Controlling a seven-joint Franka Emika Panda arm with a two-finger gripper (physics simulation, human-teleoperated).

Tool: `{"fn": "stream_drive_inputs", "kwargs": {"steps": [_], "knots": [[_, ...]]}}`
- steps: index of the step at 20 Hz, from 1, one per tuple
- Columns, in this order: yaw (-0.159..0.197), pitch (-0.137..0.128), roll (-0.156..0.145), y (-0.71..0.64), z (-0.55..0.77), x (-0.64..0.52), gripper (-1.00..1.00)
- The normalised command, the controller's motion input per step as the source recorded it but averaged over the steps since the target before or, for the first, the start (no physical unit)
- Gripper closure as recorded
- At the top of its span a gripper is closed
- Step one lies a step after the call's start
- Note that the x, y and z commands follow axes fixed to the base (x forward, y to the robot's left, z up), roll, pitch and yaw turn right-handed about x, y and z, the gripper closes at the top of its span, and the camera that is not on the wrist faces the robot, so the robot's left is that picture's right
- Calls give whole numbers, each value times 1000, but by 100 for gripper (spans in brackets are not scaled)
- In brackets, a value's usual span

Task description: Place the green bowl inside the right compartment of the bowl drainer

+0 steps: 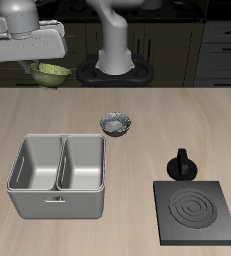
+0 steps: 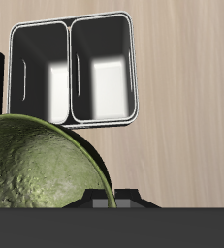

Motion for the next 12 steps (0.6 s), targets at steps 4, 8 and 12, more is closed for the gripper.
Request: {"fn": "stream_drive_inputs", "kwargs": {"steps": [4,8,12], "knots": [[-6,26,35,23,-58,345,100],[-5,60,7,37,-158,356,100],[17,39,-58,-43,-106,458,100]]}}
